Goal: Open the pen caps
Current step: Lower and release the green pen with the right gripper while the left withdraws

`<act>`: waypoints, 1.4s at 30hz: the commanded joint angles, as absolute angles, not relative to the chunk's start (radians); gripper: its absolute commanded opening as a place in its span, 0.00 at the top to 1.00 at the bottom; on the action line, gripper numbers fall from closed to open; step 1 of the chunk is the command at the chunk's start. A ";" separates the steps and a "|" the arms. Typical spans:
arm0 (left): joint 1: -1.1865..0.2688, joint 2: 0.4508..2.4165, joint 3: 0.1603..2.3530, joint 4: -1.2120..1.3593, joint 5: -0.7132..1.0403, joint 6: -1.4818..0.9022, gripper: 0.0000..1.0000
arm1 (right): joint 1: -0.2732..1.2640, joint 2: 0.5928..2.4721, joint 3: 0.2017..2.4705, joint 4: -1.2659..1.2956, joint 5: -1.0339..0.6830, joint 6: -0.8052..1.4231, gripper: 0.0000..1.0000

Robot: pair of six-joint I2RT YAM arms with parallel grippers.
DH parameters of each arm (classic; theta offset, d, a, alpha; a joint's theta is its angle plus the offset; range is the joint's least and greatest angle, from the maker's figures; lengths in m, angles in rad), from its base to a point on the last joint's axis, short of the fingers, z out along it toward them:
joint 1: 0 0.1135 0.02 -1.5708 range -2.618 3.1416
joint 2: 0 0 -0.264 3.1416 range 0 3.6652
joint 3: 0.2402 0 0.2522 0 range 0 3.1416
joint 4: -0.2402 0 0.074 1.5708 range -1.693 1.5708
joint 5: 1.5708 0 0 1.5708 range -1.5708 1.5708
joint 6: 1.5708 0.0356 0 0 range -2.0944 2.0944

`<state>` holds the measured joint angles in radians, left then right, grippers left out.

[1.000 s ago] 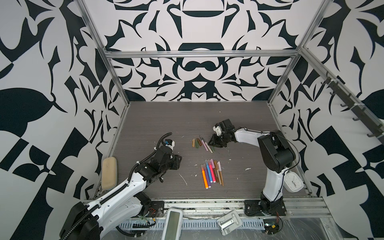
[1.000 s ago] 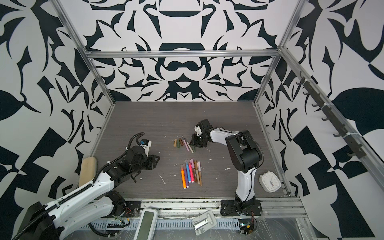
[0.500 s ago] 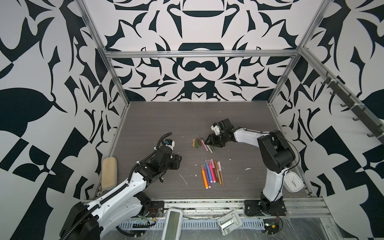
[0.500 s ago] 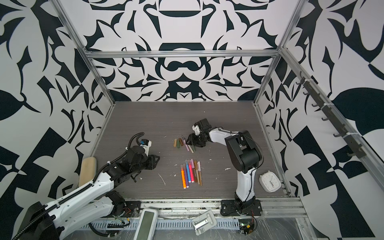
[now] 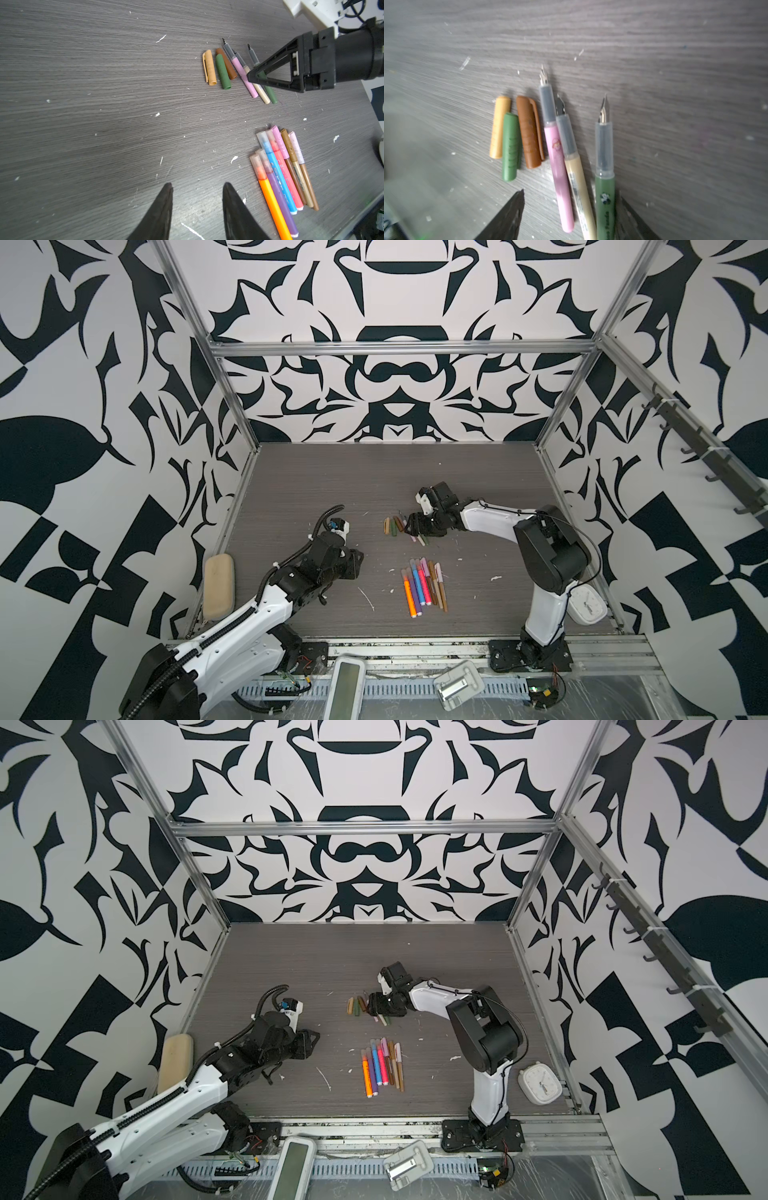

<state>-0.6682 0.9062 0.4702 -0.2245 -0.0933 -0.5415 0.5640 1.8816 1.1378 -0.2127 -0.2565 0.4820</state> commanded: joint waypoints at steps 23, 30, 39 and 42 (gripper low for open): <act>-0.673 0.887 0.456 -0.213 -0.113 -0.532 0.58 | 0.732 1.948 1.302 -0.398 0.106 0.443 0.27; -0.675 0.885 0.457 -0.212 -0.115 -0.532 0.58 | 0.730 2.005 1.372 -0.472 0.132 0.456 0.27; -0.676 0.896 0.460 -0.213 -0.115 -0.531 0.58 | 0.719 2.000 1.360 -0.463 0.120 0.467 0.27; -0.676 0.899 0.460 -0.213 -0.115 -0.531 0.58 | 0.718 1.968 1.324 -0.430 0.123 0.470 0.27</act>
